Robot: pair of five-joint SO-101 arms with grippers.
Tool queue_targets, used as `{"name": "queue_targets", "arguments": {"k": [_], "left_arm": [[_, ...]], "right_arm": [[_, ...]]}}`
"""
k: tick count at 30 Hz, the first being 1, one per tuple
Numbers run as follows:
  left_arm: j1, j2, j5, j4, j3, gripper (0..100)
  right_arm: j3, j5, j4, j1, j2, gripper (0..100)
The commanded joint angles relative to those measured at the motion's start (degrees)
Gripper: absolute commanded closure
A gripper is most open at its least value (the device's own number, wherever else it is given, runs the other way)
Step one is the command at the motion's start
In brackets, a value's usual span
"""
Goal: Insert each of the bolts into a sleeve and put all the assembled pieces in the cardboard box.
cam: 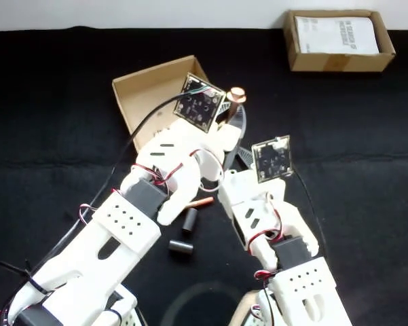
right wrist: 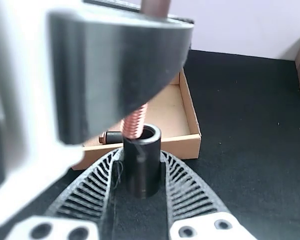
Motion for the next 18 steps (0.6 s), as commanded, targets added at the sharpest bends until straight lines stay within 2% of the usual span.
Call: {"name": "queue_targets", "arguments": {"k": [1,18], "left_arm": [[0.5,-1.6,-0.2,-1.1,-0.2,99],[-0.3,-1.6,-0.2,-2.6,-4.6,99]], "right_arm": [[-0.7,-0.4,0.2,-0.3,-2.1,99.1],[-0.8,-0.4,0.5,-0.5,-1.9,99.1]]}}
